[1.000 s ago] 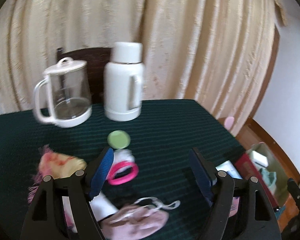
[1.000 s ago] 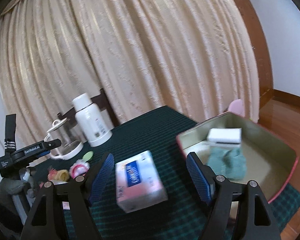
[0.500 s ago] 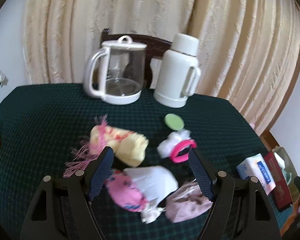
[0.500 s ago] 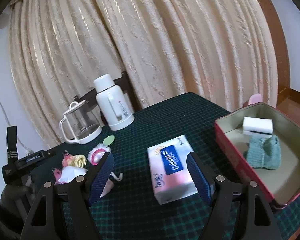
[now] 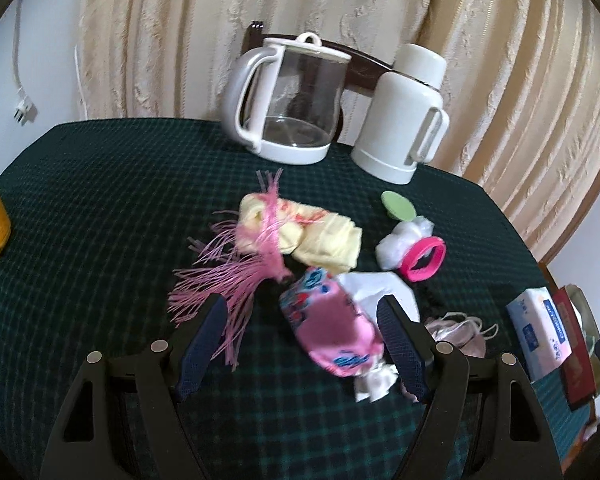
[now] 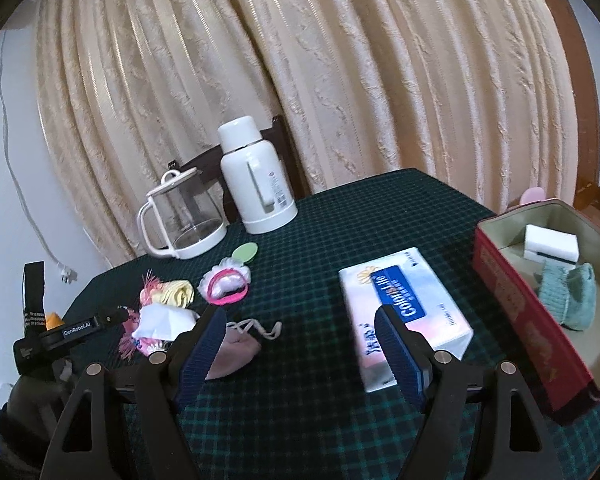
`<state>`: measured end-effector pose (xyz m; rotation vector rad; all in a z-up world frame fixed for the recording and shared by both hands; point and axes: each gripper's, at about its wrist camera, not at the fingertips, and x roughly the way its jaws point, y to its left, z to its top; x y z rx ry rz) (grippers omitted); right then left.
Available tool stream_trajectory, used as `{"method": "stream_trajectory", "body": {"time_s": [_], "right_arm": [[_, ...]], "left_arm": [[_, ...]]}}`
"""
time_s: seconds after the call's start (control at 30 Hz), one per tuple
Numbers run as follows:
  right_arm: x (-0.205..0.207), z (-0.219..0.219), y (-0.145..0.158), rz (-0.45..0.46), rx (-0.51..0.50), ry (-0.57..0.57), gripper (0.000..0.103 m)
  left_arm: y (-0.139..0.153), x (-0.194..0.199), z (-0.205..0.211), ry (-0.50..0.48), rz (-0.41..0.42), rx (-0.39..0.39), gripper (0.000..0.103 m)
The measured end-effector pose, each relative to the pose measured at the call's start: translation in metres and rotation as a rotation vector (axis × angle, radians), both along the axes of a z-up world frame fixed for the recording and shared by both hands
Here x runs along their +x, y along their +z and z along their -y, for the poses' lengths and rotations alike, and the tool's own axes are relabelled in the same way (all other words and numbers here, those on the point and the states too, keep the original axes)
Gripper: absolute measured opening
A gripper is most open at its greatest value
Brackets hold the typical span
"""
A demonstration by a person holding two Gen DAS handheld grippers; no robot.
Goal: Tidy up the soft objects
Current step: 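Move both grippers back over the table toward the remaining soft items, then close the left gripper on the pink patterned fabric bag with tassels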
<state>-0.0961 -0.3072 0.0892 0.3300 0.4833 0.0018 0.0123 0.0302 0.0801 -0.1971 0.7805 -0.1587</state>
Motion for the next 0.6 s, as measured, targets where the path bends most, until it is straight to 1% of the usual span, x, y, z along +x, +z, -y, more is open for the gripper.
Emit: {"method": "stream_trajectory", "body": {"time_s": [0.13, 0.33, 0.6], "right_arm": [[0.006, -0.011, -0.003, -0.015, -0.002, 0.030, 0.080], [0.010, -0.026, -0.007, -0.029, -0.008, 0.068, 0.080], [0.014, -0.036, -0.010, -0.053, -0.009, 0.096, 0.080]], "left_arm": [[-0.010, 0.001, -0.001, -0.007, -0.023, 0.006, 0.078], [-0.023, 0.010, 0.016, -0.055, -0.053, 0.015, 0.078], [-0.033, 0.026, 0.030, -0.079, -0.087, -0.008, 0.078]]}}
